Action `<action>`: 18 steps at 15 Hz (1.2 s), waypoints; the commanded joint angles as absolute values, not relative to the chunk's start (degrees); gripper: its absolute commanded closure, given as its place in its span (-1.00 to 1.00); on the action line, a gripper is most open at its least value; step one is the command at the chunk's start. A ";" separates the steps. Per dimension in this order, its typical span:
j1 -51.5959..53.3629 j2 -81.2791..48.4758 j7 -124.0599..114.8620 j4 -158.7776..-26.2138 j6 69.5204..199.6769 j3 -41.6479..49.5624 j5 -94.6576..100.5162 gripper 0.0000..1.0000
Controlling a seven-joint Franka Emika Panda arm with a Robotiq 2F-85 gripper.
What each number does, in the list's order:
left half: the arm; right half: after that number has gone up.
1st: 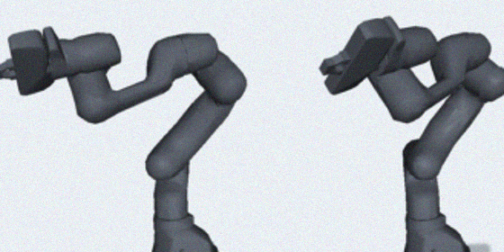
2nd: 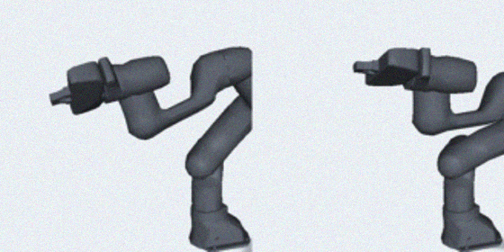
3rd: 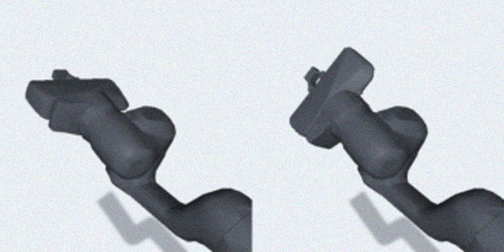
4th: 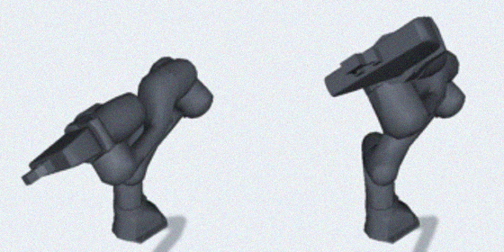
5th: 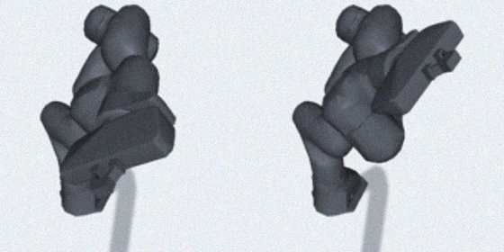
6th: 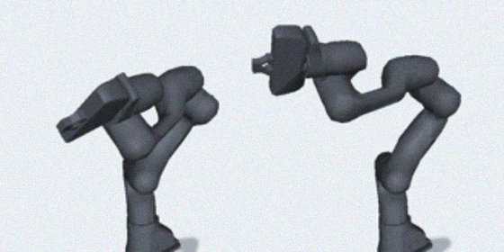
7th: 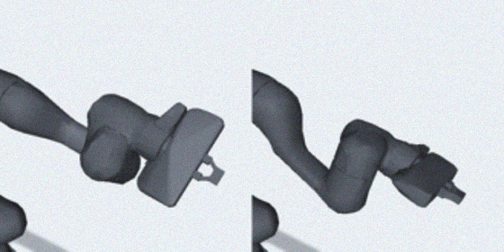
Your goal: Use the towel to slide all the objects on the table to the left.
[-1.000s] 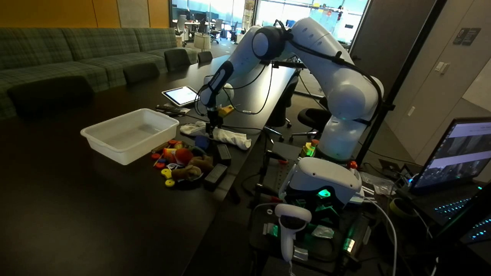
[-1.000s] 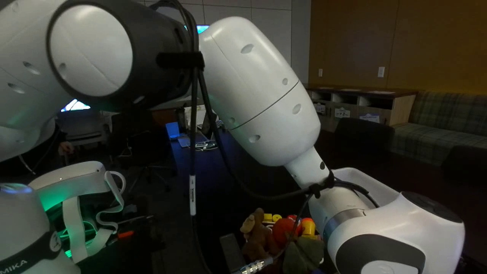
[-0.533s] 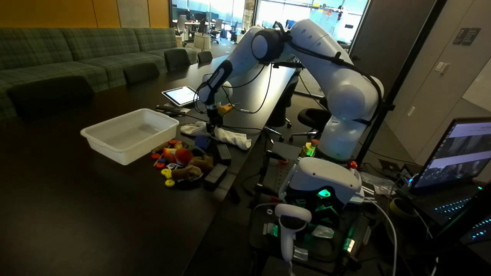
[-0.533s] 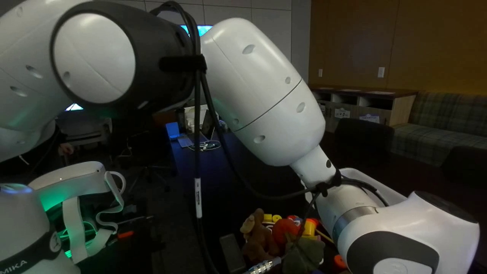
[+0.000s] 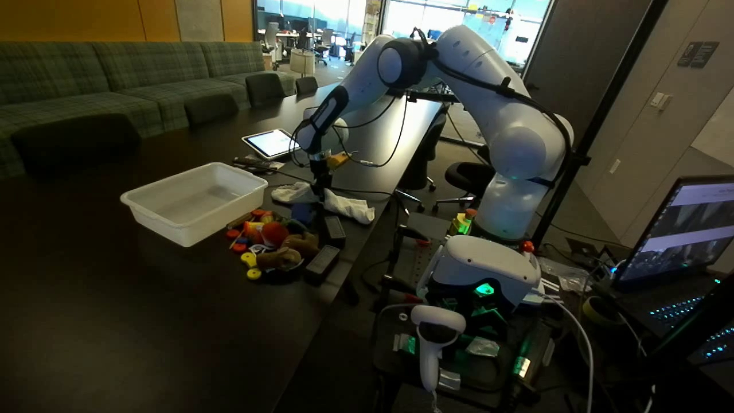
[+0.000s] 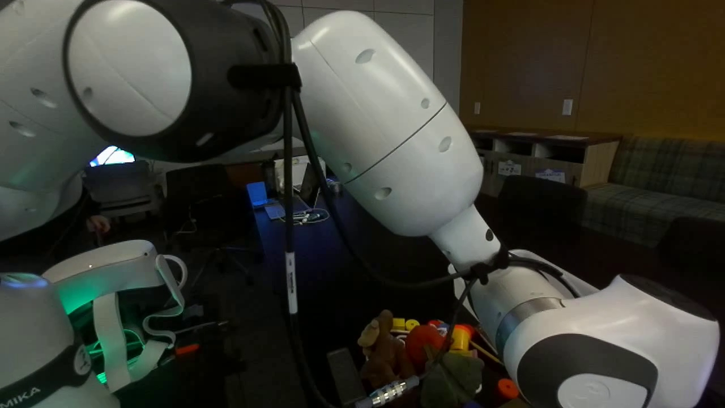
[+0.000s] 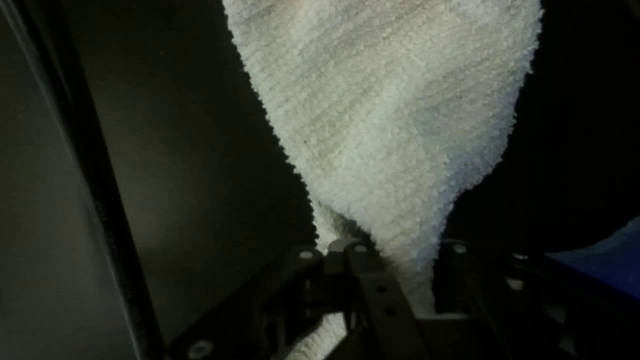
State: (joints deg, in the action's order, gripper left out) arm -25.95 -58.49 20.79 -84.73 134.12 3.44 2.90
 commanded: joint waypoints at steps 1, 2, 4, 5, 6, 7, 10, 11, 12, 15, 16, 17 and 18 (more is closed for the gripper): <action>-26.28 -51.95 23.95 -91.78 134.44 3.54 2.50 0.68; -26.53 -50.11 24.58 -93.60 134.35 3.52 2.40 0.68; -26.90 -46.09 25.62 -97.59 134.51 3.78 2.35 0.68; -26.98 -43.76 25.92 -99.98 134.63 4.05 2.35 0.68; -27.10 -41.62 26.33 -102.05 134.69 4.36 2.40 0.68; -26.91 -39.23 26.06 -104.46 135.37 5.00 2.62 0.69; -25.83 -31.37 23.88 -112.61 138.49 7.64 3.49 0.69; -25.68 -29.09 23.50 -114.73 139.56 8.44 3.66 0.69; -25.22 -26.76 22.42 -117.02 141.28 9.47 4.01 0.69; -24.13 -21.31 20.02 -122.00 144.42 12.28 5.62 0.69; -23.82 -19.67 19.33 -123.50 145.40 13.14 6.18 0.69; -23.47 -18.14 18.36 -124.78 146.22 14.03 6.77 0.69; -22.87 -17.08 16.61 -126.07 147.94 15.17 7.92 0.69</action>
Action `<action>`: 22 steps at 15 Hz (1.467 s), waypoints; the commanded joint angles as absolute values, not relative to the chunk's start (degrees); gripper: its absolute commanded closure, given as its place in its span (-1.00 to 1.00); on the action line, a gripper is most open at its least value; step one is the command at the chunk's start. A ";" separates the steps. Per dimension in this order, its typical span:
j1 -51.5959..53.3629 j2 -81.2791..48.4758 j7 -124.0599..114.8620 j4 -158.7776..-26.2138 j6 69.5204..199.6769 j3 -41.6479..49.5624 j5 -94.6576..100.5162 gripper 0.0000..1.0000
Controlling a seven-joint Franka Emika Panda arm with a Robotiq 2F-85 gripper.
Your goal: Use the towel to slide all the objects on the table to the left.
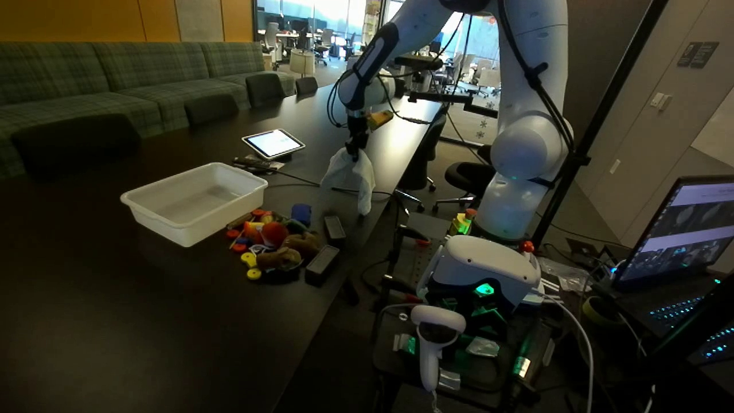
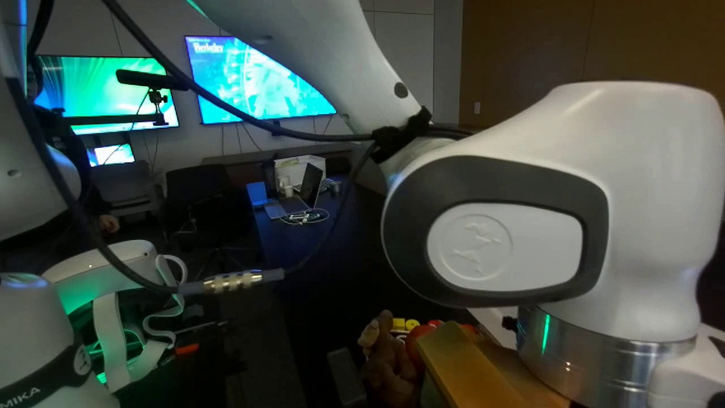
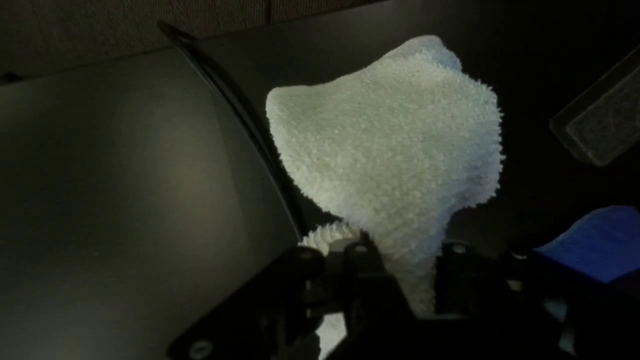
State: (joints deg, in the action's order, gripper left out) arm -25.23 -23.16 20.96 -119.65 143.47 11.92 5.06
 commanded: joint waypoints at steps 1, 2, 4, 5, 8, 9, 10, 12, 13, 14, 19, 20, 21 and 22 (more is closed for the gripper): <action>-22.50 -16.31 15.45 -127.08 148.96 15.96 8.88 0.69; -21.65 -16.18 13.30 -127.78 150.28 17.15 10.65 0.69; -19.96 -17.21 8.54 -129.02 152.93 19.32 14.61 0.69; -19.19 -17.98 6.49 -129.51 153.79 20.11 16.26 0.69; -16.25 -22.12 0.19 -130.66 156.26 22.15 21.10 0.69; -15.85 -23.75 -0.36 -130.74 156.44 21.86 21.13 0.69; -15.20 -25.58 -1.38 -130.66 156.85 21.67 21.14 0.69; -14.28 -29.05 -1.36 -130.40 157.23 20.36 19.71 0.69; -13.41 -30.94 -1.78 -130.10 157.56 20.01 19.49 0.69; -13.02 -32.48 -1.04 -129.90 157.56 19.05 18.97 0.69; -8.63 -36.52 2.71 -130.85 157.58 15.46 20.25 0.69; -8.06 -36.42 4.50 -131.66 157.57 14.41 20.67 0.69; -6.81 -36.30 5.36 -132.24 157.52 13.99 21.25 0.69; -6.13 -35.80 6.89 -132.61 156.72 12.96 21.36 0.69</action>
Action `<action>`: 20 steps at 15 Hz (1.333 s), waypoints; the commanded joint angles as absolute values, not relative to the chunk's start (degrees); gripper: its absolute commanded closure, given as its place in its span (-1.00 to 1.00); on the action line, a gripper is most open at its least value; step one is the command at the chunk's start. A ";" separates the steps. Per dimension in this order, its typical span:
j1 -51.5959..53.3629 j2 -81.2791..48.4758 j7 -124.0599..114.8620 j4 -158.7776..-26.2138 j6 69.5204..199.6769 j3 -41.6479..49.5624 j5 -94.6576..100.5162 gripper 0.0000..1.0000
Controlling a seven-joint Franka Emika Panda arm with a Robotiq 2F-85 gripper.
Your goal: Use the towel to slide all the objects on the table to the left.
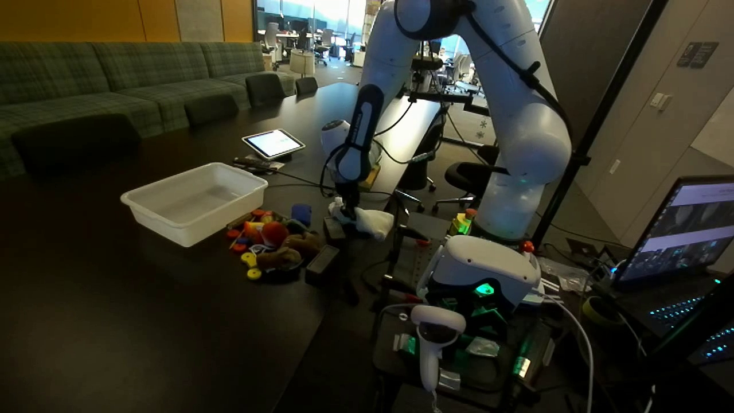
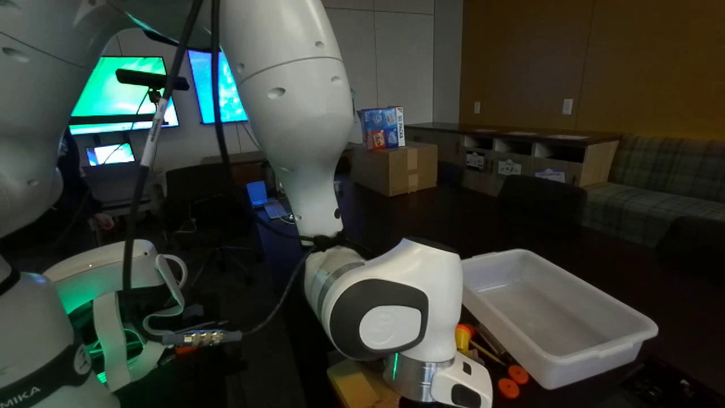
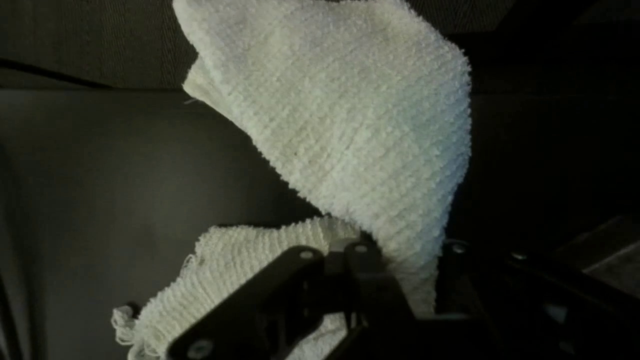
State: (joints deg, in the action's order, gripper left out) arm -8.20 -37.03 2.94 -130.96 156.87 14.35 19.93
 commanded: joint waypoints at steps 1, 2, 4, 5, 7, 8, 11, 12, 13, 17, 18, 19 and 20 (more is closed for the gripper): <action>-5.38 -35.88 8.20 -132.96 156.54 12.24 21.68 0.69; -4.62 -35.88 9.62 -133.08 156.01 11.52 22.00 0.69; -3.30 -36.18 12.34 -132.85 154.22 9.88 22.63 0.69; -1.88 -36.27 12.83 -132.60 153.12 9.79 23.69 0.69; 1.69 -37.29 9.65 -131.23 151.04 9.84 24.29 0.69; 3.19 -38.51 7.89 -129.58 148.69 9.28 23.53 0.69; 7.47 -40.27 0.27 -125.29 142.08 8.45 21.32 0.68; 8.17 -40.37 -1.64 -124.03 139.66 7.56 20.24 0.68; 9.22 -41.11 -4.14 -122.56 137.84 6.77 19.16 0.68; 12.43 -42.78 -11.43 -117.55 131.71 2.63 14.42 0.68; 13.33 -42.99 -13.57 -116.42 130.85 1.59 12.89 0.68; 14.10 -43.70 -15.47 -114.95 130.08 0.50 11.27 0.68; 15.11 -44.37 -17.72 -113.41 129.74 -0.24 9.89 0.68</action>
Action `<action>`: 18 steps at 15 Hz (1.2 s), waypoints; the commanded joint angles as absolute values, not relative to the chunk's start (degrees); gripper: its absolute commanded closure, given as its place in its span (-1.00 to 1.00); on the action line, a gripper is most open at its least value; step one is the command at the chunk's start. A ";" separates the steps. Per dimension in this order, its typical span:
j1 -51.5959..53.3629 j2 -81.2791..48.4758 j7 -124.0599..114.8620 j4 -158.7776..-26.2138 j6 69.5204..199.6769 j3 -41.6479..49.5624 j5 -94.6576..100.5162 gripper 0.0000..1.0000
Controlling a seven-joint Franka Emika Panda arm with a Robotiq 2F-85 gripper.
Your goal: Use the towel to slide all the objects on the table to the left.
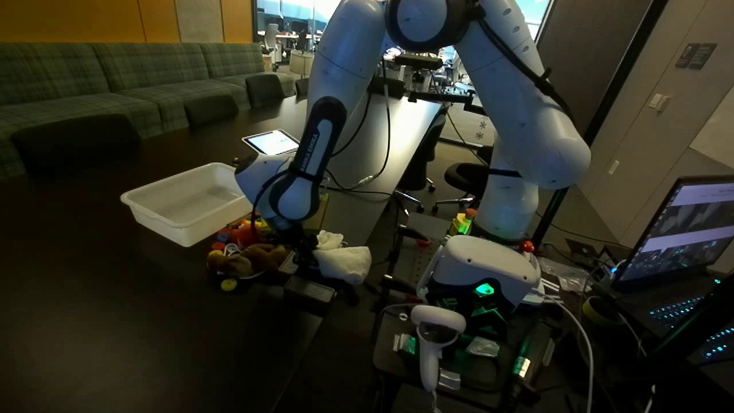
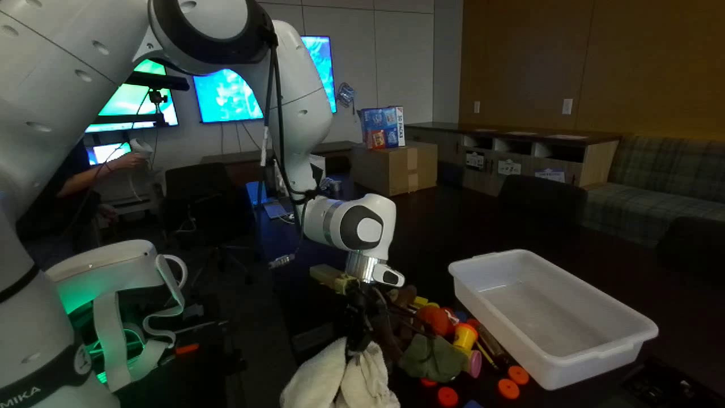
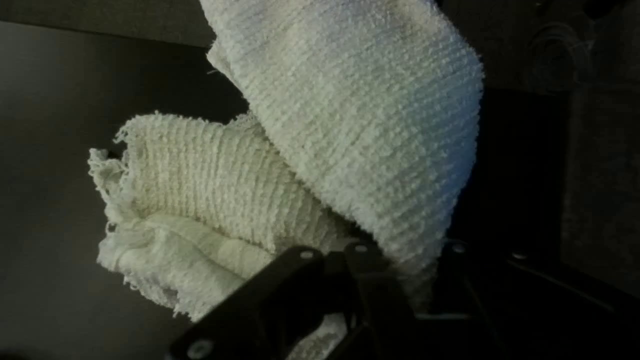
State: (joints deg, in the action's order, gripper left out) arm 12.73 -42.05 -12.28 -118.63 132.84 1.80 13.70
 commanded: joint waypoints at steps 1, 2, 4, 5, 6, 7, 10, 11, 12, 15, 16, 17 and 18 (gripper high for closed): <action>15.81 -45.33 -19.37 -111.20 128.57 -1.18 8.11 0.68; 16.58 -45.75 -21.25 -109.70 127.91 -1.68 6.66 0.68; 18.23 -47.20 -24.76 -105.83 126.62 -2.24 4.21 0.68; 18.48 -47.35 -25.93 -104.10 125.70 -2.78 2.57 0.68; 19.14 -48.51 -27.70 -101.78 125.56 -2.92 1.20 0.68; 19.47 -48.77 -28.84 -100.05 124.83 -3.18 -0.19 0.68; 20.05 -49.04 -29.66 -96.42 123.50 -4.72 -3.61 0.68; 20.11 -48.78 -28.92 -96.02 123.84 -5.50 -4.43 0.68; 19.71 -47.98 -26.80 -96.33 124.34 -6.74 -5.19 0.68; 18.00 -44.58 -20.16 -98.33 125.56 -9.84 -6.46 0.68; 16.96 -43.07 -16.49 -99.60 125.61 -10.79 -6.63 0.68; 15.95 -41.48 -13.08 -101.50 126.78 -11.26 -6.70 0.68; 14.60 -39.78 -9.35 -102.90 126.80 -11.89 -6.97 0.68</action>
